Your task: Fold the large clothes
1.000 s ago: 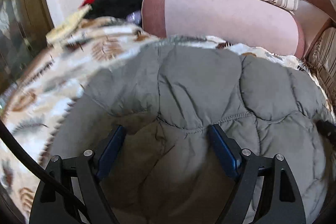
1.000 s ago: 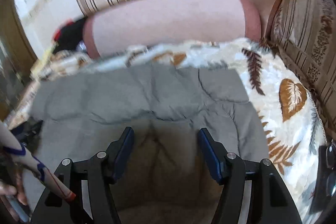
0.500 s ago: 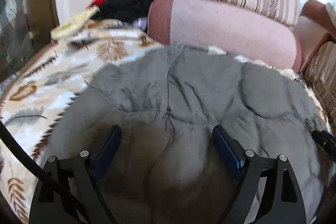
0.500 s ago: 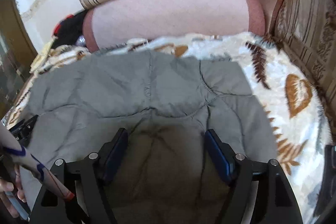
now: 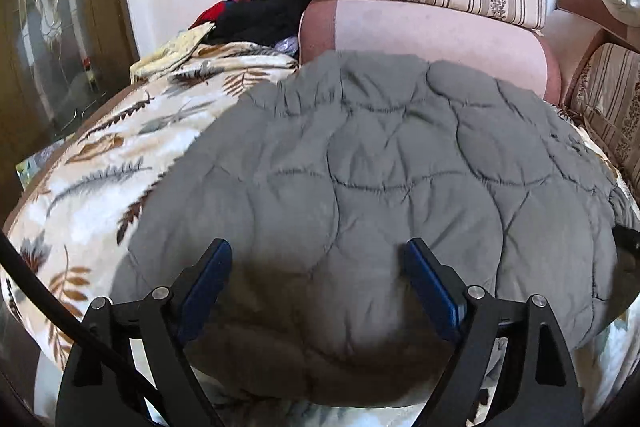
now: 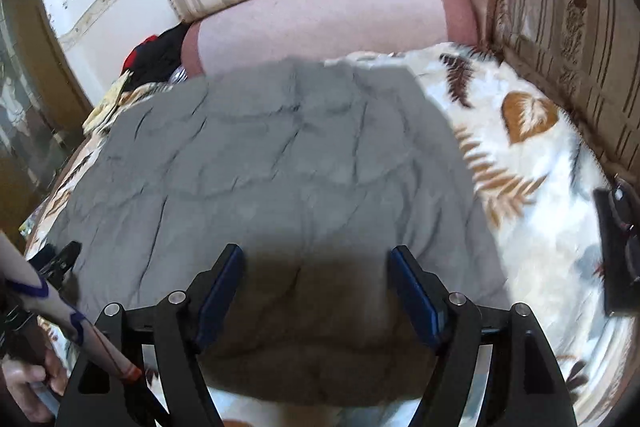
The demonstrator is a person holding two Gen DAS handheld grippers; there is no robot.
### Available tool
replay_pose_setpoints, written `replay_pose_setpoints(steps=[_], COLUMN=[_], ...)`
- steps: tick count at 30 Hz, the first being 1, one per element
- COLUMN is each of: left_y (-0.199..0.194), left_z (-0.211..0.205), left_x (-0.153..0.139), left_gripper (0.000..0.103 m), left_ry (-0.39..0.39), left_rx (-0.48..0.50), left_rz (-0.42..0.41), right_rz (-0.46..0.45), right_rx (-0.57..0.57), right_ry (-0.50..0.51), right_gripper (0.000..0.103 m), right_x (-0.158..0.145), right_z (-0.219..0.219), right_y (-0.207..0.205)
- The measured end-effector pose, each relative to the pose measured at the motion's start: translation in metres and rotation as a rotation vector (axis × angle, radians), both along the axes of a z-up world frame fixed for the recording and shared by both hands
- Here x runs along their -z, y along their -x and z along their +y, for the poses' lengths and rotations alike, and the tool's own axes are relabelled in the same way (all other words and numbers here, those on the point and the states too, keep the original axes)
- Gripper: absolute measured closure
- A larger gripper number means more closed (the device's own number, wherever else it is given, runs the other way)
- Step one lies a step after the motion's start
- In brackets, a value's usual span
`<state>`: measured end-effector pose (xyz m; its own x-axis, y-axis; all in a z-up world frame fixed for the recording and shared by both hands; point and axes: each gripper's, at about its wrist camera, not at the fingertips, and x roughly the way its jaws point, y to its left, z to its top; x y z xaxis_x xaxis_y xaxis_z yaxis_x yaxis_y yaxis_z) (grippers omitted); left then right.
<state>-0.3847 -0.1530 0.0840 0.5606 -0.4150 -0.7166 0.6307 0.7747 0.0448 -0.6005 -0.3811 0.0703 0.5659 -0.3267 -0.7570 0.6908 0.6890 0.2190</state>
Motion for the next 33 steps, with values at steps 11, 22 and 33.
replay_pose_setpoints(steps=[11, 22, 33], left_y=[0.020, 0.036, 0.045], left_z=[0.004, 0.009, 0.015], left_x=[0.004, 0.014, 0.012], left_gripper=[0.015, 0.015, 0.015], left_ry=[-0.006, -0.005, 0.024], left_rx=[-0.041, -0.066, -0.085], left_rz=[-0.069, -0.098, -0.104], right_rz=[0.021, 0.039, -0.012], right_rx=[-0.016, -0.091, -0.073], right_ry=[0.124, 0.149, 0.163], right_gripper=[0.019, 0.016, 0.015], right_x=[0.002, 0.018, 0.007], right_z=[0.027, 0.057, 0.070], right_y=[-0.005, -0.007, -0.002])
